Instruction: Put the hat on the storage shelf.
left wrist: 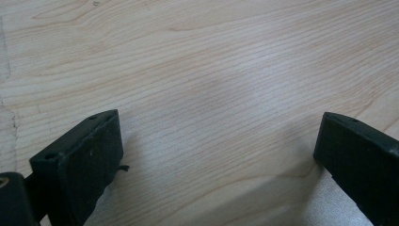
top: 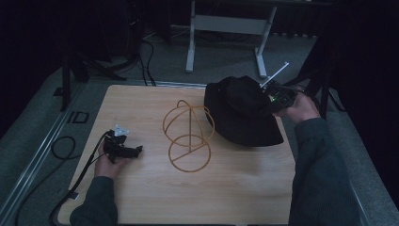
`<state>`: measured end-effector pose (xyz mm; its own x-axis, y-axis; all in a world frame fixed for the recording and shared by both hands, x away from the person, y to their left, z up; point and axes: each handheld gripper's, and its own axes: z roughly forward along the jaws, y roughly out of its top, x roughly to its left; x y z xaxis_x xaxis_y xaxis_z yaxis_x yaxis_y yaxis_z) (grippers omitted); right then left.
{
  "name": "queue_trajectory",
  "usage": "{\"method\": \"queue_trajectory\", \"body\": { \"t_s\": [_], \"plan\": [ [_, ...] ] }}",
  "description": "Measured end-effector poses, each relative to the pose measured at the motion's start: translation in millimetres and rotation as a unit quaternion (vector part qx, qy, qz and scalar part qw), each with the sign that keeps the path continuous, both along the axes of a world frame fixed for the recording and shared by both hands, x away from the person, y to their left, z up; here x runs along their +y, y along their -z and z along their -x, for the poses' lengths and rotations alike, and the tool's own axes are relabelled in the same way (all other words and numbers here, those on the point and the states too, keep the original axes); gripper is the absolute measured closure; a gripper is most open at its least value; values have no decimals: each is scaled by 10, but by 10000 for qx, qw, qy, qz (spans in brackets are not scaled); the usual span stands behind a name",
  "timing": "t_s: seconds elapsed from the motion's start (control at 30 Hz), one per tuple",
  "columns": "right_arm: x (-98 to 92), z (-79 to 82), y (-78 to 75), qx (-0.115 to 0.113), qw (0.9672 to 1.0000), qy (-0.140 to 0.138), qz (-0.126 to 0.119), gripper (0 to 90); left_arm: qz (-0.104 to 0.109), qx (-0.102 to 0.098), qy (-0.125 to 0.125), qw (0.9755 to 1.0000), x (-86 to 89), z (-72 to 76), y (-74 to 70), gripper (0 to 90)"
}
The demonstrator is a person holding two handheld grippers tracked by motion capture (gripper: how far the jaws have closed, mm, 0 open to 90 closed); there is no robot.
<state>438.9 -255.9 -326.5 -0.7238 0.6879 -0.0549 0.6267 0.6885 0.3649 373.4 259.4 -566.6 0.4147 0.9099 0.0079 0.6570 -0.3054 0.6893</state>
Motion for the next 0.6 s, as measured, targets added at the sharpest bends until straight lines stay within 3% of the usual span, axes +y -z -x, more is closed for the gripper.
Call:
{"method": "queue_trajectory", "body": {
  "t_s": [0.3,0.6],
  "plan": [
    [-38,20,-62,-311,9990,270,-198,872,3,-2,-3,10000,-1,0,0,20],
    [-81,9,-26,-761,9929,716,-570,873,8,-2,-4,10000,-1,0,-1,20]
  ]
}}
